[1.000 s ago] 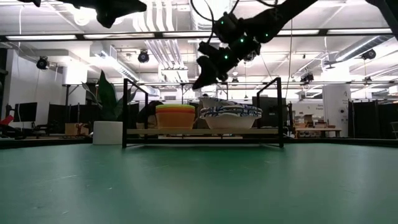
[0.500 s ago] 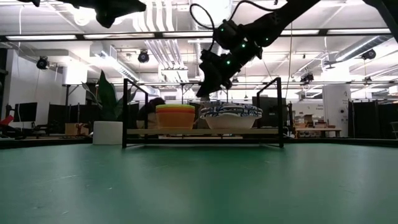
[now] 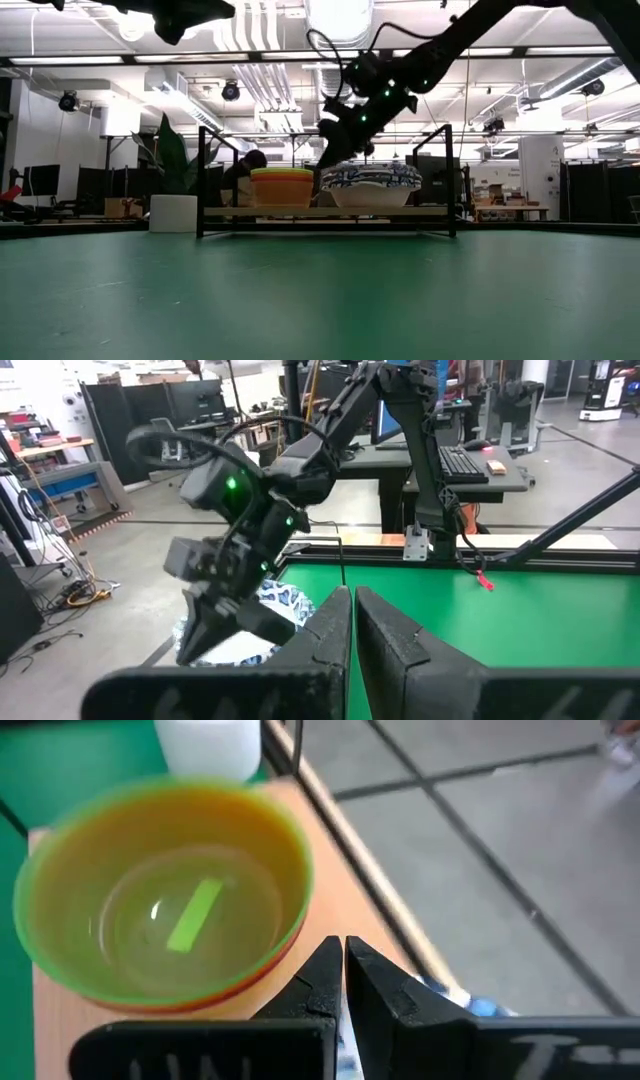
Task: Place and stack bowls onto a shelf
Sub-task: Stack the blue patterned bowl on top of the other blue patterned bowl on the shelf
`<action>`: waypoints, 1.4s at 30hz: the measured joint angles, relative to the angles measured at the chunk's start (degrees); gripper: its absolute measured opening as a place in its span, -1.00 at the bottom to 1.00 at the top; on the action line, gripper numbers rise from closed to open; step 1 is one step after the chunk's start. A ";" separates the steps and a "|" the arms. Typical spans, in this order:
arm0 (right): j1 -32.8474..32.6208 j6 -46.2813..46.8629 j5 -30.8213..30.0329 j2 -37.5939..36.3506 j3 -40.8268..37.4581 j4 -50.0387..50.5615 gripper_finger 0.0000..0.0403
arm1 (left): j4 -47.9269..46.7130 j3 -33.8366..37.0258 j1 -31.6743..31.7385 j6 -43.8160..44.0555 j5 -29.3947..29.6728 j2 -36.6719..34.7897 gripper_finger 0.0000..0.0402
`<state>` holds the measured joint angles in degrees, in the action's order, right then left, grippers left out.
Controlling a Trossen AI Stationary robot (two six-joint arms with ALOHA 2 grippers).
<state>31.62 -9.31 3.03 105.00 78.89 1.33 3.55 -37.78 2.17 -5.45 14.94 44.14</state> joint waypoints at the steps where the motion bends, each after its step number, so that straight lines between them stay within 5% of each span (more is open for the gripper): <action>1: 0.00 0.30 0.06 0.42 0.00 0.23 -0.96 | -0.05 0.00 0.00 0.00 0.00 0.00 -1.00; 11: -0.13 3.78 0.26 -3.01 -1.30 -2.20 -0.96 | -0.46 0.00 0.00 0.01 0.00 0.00 -1.00; 28: -4.86 9.85 -11.47 -2.68 -23.14 -40.46 -0.96 | -0.20 0.00 0.00 0.00 0.00 0.00 -1.00; 42: -4.85 9.44 -13.70 -4.27 -25.48 -44.20 -0.96 | 0.15 0.00 0.00 0.22 -0.02 0.00 -1.00</action>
<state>26.76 0.13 -10.68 100.73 53.41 -42.87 3.70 -37.78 2.17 -5.23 14.92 44.14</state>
